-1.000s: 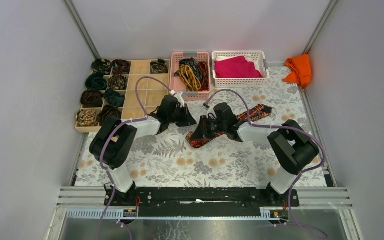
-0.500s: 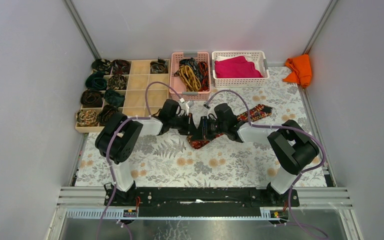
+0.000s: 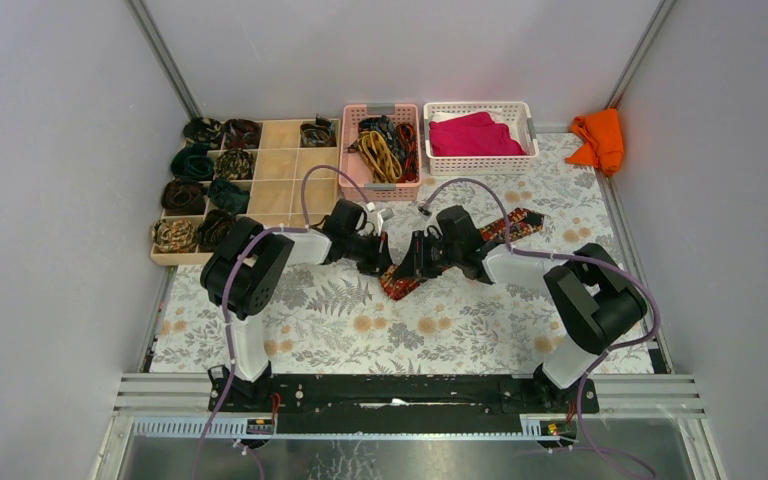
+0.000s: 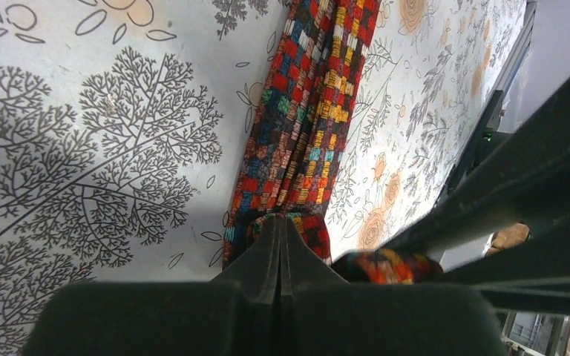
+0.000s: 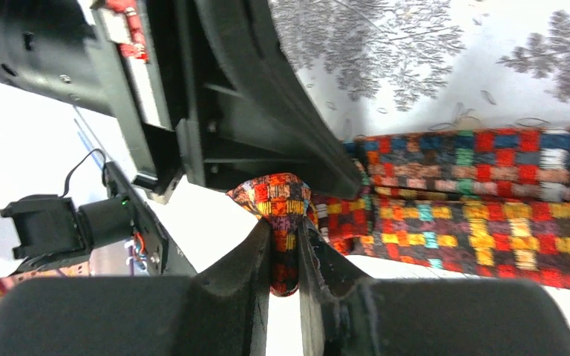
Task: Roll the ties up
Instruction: Roll the tie at the center of the board.
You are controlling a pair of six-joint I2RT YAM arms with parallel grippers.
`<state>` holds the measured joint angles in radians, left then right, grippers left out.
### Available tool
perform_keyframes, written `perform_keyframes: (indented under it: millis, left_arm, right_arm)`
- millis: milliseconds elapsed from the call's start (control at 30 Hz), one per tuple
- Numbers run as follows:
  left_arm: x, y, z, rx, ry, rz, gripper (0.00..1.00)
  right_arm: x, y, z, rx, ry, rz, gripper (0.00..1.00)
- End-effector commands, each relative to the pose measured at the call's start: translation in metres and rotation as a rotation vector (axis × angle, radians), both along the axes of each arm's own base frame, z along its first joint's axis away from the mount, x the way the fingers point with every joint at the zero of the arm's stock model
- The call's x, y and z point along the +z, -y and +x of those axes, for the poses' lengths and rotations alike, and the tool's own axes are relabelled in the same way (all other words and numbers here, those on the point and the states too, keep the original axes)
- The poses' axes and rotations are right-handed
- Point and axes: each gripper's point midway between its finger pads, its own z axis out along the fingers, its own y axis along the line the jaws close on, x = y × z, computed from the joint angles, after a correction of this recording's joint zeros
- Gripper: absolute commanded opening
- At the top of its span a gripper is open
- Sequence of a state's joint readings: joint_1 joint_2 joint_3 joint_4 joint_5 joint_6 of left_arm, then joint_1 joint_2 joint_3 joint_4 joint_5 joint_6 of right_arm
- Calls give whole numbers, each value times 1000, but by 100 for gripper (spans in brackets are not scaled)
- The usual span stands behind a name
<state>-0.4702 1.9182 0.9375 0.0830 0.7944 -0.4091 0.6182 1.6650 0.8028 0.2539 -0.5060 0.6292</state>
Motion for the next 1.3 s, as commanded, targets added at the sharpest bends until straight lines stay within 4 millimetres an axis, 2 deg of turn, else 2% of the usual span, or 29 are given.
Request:
perform_keyframes:
  millis: [0,200,500,567,700,833,933,1067,1167,1267]
  left_arm:
    - [-8,-4,-5,-18,-31,38,0]
    - [-4,1,5,-17,-16,29,0]
    - [2,4,19,2,-12,55,0]
    - [2,1,26,36,8,89,0]
    - [15,-7,40,115,90,129,0]
    - [30,-24,55,247,187,207,0]
    - [47,-30,53,299,261,231,0]
    - [64,-13,32,252,331,203,0]
    - [53,4,11,193,314,199,0]
    - [43,15,2,170,297,191,0]
  right_arm:
    - [0,26,23,-99,78,-97,20]
    - [-17,47,33,-138,74,-208,20]
    - [-40,54,35,-138,55,-276,20]
    - [-46,56,35,-136,45,-294,19]
    - [-55,58,35,-135,33,-319,18]
    - [-59,59,35,-137,24,-327,18]
    - [-62,62,35,-140,22,-347,17]
    - [-63,65,37,-146,28,-367,16]
    - [-62,67,38,-152,35,-378,16]
    - [-61,68,39,-154,40,-383,16]
